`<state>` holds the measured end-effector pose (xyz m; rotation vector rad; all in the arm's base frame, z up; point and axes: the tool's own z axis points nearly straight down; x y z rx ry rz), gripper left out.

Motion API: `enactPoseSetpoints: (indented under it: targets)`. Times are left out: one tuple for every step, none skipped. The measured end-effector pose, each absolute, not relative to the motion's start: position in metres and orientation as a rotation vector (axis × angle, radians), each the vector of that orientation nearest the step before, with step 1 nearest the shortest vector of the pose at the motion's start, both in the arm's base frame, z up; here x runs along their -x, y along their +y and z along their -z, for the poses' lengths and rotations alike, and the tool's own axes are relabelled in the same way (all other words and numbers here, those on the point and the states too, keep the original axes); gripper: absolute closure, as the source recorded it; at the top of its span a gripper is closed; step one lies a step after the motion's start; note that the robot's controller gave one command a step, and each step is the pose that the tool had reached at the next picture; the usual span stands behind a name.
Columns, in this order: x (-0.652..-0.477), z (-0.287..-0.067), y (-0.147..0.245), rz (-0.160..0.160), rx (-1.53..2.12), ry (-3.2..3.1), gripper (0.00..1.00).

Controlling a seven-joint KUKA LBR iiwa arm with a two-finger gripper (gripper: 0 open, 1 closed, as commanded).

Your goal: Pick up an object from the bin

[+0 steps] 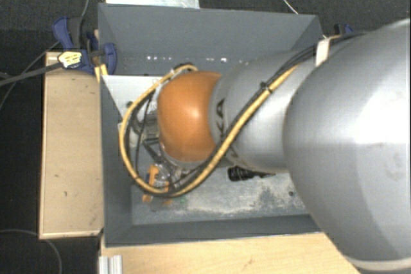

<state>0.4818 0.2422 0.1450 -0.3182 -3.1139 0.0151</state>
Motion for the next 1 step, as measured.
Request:
enactPoseSetpoints:
  targets:
    - [-0.4833, -0.1611, 0.2428, -0.009, 0.317, -3.120, 1.00]
